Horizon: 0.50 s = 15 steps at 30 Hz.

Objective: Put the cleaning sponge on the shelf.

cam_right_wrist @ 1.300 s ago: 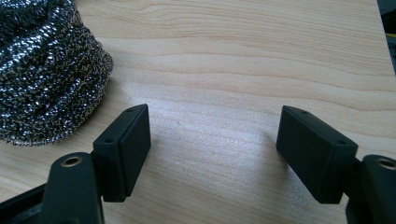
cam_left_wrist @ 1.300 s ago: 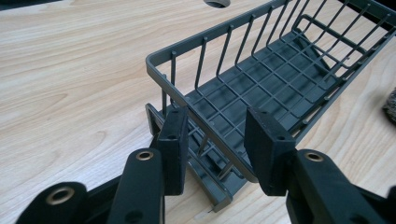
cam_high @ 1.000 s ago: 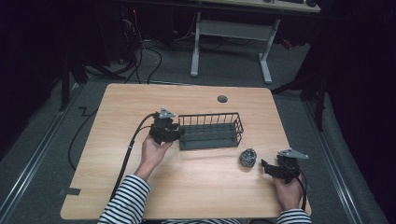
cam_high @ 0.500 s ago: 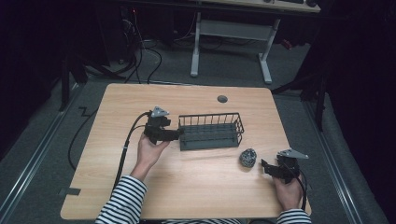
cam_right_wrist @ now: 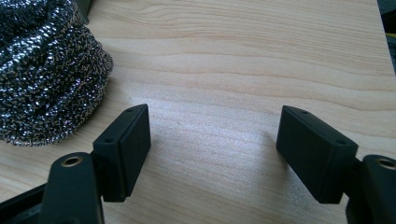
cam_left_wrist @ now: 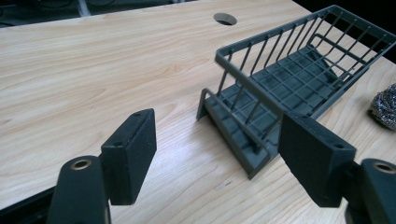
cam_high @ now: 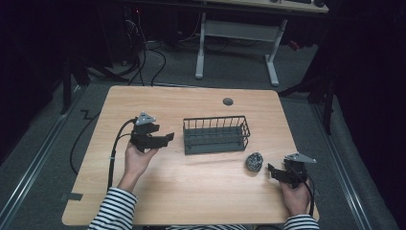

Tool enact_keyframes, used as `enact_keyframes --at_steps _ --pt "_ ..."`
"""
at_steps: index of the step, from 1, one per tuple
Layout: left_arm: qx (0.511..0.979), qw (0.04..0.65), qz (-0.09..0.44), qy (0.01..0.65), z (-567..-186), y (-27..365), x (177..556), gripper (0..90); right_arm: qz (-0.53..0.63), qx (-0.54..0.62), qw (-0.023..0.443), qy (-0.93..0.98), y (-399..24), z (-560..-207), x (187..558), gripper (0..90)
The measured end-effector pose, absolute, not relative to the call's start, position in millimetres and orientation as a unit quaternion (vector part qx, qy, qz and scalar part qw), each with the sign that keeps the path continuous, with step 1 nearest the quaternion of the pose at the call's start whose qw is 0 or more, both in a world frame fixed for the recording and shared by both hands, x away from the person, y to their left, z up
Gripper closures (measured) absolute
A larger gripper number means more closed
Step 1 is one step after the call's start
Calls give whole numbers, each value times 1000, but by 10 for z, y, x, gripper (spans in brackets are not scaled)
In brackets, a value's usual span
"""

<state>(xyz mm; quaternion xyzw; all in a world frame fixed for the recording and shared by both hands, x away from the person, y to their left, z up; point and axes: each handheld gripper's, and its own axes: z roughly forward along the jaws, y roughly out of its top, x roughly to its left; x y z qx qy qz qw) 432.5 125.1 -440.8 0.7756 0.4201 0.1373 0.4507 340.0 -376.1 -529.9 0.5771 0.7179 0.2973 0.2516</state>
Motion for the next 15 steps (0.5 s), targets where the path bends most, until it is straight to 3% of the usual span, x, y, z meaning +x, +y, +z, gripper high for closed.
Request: enact_keyframes --at_steps 15 --pt "766 435 154 448 -4602 1666 4147 289 297 577 251 718 -3761 -5299 3401 262"
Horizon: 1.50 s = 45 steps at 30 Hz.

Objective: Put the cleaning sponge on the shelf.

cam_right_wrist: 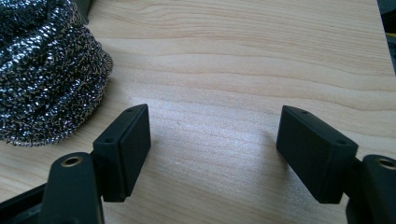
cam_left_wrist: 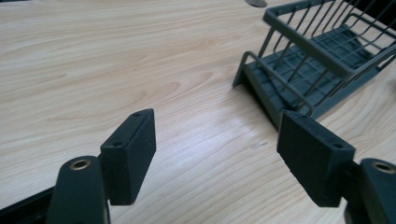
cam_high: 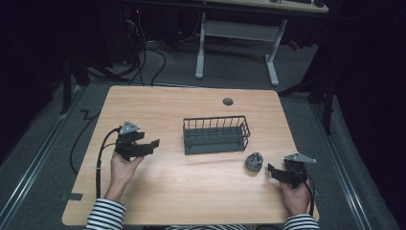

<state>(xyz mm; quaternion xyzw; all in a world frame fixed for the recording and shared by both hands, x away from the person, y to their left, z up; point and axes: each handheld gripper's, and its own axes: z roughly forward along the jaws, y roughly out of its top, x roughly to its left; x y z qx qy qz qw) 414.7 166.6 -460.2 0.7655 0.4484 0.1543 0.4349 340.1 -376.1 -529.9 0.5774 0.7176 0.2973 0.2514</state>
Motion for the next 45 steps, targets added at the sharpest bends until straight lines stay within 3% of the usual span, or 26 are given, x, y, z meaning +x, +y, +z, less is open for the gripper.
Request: enact_keyframes --at_steps 28,45 --pt "748 381 175 514 -5288 2109 3773 287 298 578 251 718 -3764 -5298 3402 264" --pt "754 343 220 516 -5369 2062 3760 288 296 575 248 721 -3768 -5288 3391 285"
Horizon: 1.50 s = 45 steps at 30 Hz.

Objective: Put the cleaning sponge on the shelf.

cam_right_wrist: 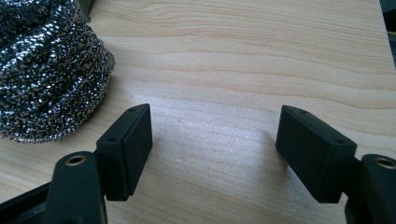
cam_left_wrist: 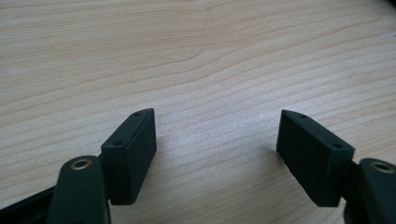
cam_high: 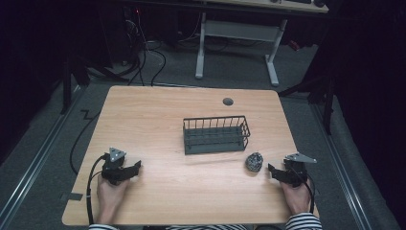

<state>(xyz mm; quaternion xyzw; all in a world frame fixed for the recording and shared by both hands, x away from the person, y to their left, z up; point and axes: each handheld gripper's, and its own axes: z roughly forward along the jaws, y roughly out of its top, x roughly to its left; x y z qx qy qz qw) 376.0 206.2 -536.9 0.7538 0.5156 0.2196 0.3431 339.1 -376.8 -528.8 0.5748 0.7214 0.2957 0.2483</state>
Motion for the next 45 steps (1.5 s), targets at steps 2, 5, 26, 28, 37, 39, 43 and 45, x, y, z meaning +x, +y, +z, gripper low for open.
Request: enact_keyframes --at_steps 2,5,26,28,37,39,43,45 --pt "755 339 222 515 -5370 2054 3762 274 295 575 246 722 -3764 -5281 3377 296" --pt "756 339 222 515 -5370 2054 3762 266 291 569 245 730 -3752 -5263 3344 300" --pt "756 339 221 515 -5371 2049 3760 251 333 508 224 762 -3401 -4986 2985 288" --pt "756 338 221 515 -5371 2049 3760 251 333 504 224 765 -3373 -4971 2987 286" --pt "756 339 220 515 -5372 2048 3760 248 329 488 218 779 -3162 -4895 3154 243" --pt "756 339 220 515 -5372 2047 3761 247 323 489 218 780 -3129 -4897 3200 235" --pt "757 338 220 514 -5371 2048 3761 245 309 498 218 780 -3105 -4926 3311 217" --pt "756 339 220 514 -5372 2047 3761 245 305 503 213 780 -3116 -4944 3362 208"
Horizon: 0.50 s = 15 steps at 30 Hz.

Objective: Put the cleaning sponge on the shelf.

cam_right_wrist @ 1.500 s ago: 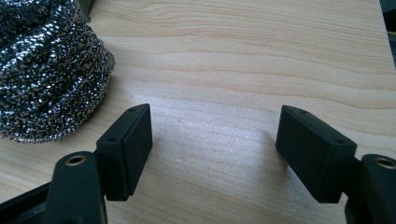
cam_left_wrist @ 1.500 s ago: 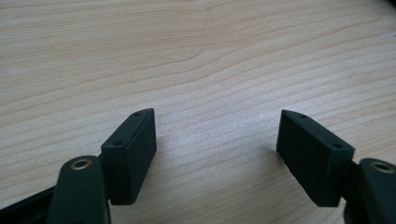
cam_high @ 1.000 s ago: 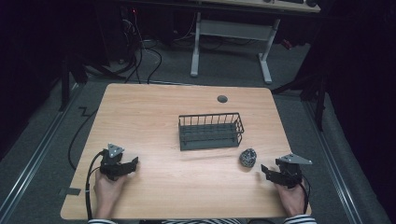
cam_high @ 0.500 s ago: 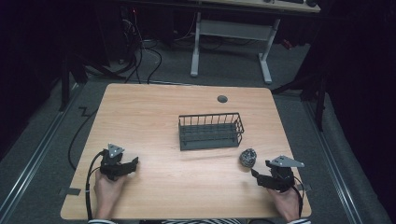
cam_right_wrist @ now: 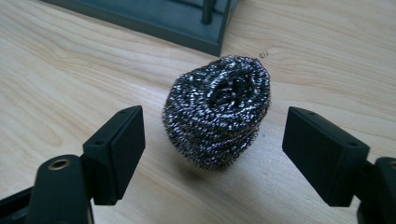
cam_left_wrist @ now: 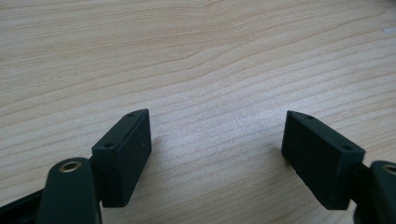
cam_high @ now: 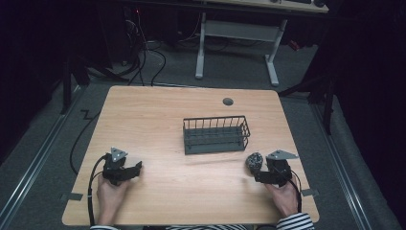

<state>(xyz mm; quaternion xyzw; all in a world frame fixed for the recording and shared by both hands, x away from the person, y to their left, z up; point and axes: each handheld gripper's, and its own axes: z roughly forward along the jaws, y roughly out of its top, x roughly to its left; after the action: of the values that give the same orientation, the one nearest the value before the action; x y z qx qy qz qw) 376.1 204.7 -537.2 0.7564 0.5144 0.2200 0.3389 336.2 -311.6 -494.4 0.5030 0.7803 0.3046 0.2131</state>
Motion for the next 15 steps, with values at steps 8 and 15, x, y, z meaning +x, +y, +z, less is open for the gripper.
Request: enact_keyframes --at_steps 8,15 --pt "757 338 219 514 -5371 2049 3761 243 298 512 200 780 -3089 -4989 3479 202" --pt "756 339 220 514 -5372 2047 3761 243 295 517 186 782 -3062 -5057 3545 224"
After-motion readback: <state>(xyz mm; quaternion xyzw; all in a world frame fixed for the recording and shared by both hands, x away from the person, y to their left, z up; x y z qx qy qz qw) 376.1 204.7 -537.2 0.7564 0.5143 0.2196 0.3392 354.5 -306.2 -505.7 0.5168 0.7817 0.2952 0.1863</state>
